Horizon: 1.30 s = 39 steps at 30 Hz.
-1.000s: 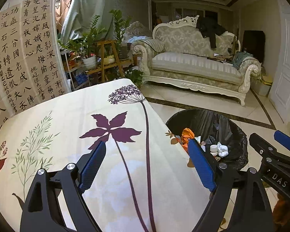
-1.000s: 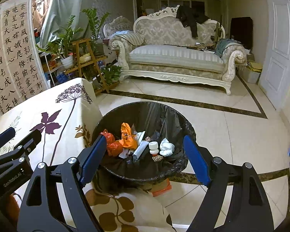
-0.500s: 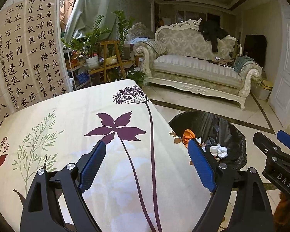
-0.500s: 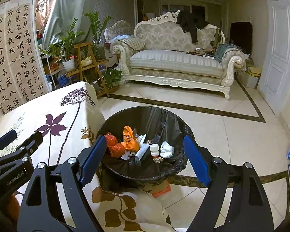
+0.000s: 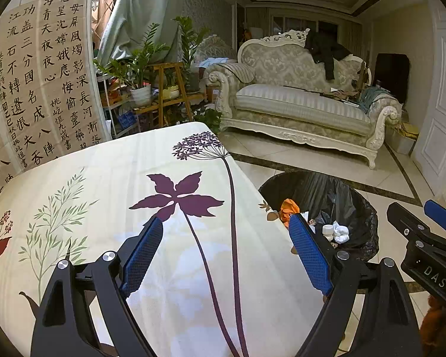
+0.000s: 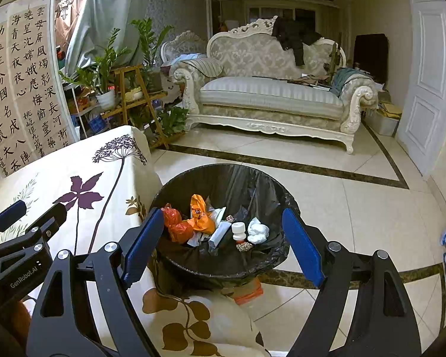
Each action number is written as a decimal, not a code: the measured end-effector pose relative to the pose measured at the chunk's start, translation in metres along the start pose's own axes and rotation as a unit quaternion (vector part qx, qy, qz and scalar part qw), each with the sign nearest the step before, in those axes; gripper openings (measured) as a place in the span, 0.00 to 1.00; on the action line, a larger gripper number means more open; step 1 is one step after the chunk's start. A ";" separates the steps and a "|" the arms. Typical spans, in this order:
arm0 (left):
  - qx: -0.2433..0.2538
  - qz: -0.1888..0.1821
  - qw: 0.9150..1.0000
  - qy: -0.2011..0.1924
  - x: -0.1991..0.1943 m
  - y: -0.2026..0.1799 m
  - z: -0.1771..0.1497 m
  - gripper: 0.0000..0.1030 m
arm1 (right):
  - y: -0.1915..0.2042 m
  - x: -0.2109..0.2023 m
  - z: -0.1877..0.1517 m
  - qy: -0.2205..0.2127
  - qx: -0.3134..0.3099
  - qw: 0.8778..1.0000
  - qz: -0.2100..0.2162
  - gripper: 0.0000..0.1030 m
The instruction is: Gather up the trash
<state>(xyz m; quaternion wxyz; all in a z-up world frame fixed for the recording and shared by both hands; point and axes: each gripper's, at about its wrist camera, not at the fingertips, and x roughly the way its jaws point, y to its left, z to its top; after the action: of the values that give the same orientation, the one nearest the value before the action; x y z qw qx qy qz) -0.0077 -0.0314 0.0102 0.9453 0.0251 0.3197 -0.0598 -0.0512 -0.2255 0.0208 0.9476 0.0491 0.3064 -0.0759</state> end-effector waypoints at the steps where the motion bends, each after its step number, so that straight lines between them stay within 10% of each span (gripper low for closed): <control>1: -0.001 0.000 1.000 0.000 0.000 0.000 0.000 0.81 | 0.000 0.000 0.000 0.000 0.000 1.000 0.000 0.78; 39: 0.001 -0.007 1.000 0.004 -0.003 -0.011 -0.002 0.81 | 0.000 0.000 0.000 0.000 0.001 1.000 0.000 0.78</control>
<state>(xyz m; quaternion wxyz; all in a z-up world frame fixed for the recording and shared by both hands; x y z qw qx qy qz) -0.0131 -0.0421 0.0101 0.9437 0.0236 0.3232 -0.0666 -0.0511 -0.2255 0.0210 0.9475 0.0502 0.3064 -0.0765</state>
